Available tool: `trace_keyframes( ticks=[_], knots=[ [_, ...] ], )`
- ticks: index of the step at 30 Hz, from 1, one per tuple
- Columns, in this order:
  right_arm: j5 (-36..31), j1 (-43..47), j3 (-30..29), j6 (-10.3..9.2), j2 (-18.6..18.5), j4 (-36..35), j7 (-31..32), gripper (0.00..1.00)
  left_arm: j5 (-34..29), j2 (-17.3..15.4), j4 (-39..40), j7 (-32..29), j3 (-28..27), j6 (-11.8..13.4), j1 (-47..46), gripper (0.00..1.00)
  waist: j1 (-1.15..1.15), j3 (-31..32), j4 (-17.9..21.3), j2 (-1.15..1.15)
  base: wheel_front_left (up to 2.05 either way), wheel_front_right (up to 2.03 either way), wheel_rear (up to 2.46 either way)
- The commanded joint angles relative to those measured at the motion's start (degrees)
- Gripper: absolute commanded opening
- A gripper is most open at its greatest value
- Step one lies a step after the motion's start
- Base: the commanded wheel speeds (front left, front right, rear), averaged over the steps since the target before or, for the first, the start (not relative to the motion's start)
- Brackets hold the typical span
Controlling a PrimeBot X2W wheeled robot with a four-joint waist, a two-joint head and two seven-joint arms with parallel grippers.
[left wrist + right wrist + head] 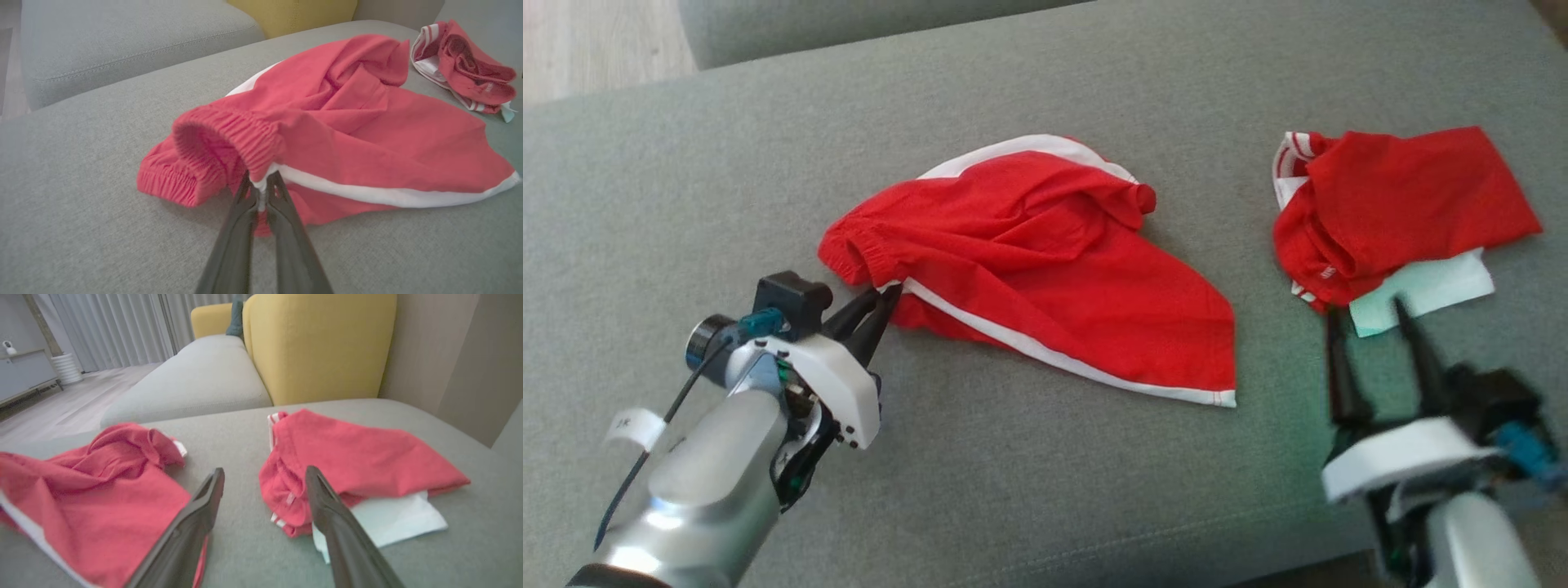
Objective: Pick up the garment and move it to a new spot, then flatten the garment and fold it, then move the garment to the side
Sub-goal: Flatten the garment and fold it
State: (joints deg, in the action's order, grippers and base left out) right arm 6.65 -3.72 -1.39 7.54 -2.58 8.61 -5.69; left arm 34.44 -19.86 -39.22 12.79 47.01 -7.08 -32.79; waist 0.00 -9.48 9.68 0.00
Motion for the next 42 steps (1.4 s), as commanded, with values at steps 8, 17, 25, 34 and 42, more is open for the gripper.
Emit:
trace_keyframes(
  ticks=[8, 17, 25, 34, 42],
  knots=[
    [0.77, 3.13, 9.89, -0.05, -0.30, 0.73, 3.63, 1.00, 0.92, -2.03, 2.18, 1.13, -2.39, 0.82, -0.80, 0.00, 0.00, 2.17, -0.17, 0.00, 0.00, 0.00, 0.00],
    [-1.47, 2.56, 14.06, -0.05, -0.30, 6.55, 6.81, 1.00, 1.55, -2.01, 3.25, 0.98, -2.15, 1.50, 0.27, 0.00, 0.00, 3.43, -1.17, 0.00, 0.00, 0.00, 0.00],
    [-1.29, -0.13, 14.92, -0.05, -0.30, 12.27, 6.54, 1.00, 1.69, -2.26, 4.98, 0.25, -1.64, 2.11, 0.65, 0.00, 0.00, 2.90, -1.99, 0.00, 0.00, 0.00, 0.00],
    [-1.50, -2.88, 14.52, -0.05, -0.30, 17.30, 5.43, 1.00, 1.93, -2.94, 6.92, -0.70, -1.38, 2.59, 0.42, 0.00, 0.00, 1.96, -3.04, 0.00, 0.00, 0.00, 0.00],
    [-0.84, -4.63, 15.54, -0.05, -0.30, 19.26, 4.34, 1.00, 2.10, -3.32, 7.99, -1.16, -1.21, 2.95, 0.00, 0.00, 0.00, 1.32, -3.43, 0.00, 0.00, 0.00, 0.00]
  ],
)
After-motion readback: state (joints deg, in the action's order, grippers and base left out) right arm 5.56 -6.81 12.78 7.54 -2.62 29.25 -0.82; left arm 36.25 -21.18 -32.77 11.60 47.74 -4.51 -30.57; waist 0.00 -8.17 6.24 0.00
